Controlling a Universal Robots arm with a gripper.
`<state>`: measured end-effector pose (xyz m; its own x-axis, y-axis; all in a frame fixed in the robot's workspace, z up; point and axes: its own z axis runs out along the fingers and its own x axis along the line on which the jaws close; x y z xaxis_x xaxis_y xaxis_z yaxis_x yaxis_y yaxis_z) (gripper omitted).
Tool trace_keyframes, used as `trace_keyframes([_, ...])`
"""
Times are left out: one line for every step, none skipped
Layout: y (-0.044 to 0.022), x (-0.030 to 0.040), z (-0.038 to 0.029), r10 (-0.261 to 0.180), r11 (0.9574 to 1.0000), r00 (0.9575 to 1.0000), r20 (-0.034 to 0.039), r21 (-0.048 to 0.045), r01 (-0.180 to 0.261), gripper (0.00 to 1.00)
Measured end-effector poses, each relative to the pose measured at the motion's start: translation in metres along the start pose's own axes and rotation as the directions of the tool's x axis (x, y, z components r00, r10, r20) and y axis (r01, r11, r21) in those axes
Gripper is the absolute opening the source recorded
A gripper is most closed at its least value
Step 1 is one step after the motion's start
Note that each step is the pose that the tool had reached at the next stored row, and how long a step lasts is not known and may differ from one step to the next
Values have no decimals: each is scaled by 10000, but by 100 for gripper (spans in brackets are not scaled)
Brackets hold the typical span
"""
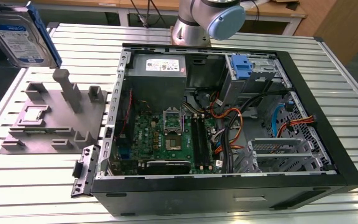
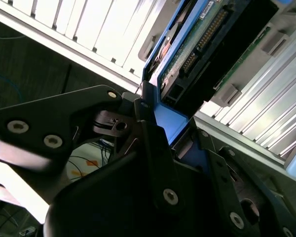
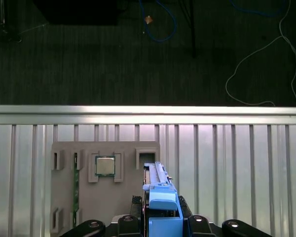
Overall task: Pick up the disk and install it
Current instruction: 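Pick up the disk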
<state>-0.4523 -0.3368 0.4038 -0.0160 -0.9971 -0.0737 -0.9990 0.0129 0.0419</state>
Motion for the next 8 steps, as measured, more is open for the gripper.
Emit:
trace_keyframes([1, -1, -10, 0, 10000, 10000, 0, 1, 0, 37])
trace_keyframes([1, -1, -19, 0, 10000, 10000, 1, 1, 0, 37])
trace_keyframes([1, -2, -32, 0, 10000, 10000, 0, 0, 0, 37])
trace_keyframes([2, -3, -44, 0, 10000, 10000, 0, 0, 0, 37])
trace_keyframes([2, -4, -55, 0, 10000, 10000, 0, 1, 0, 37])
trace_keyframes([3, -5, -69, 0, 10000, 10000, 0, 1, 0, 37])
trace_keyframes([4, -6, -85, 0, 10000, 10000, 0, 0, 0, 37])
trace_keyframes([4, -8, -103, 0, 10000, 10000, 0, 0, 0, 37])
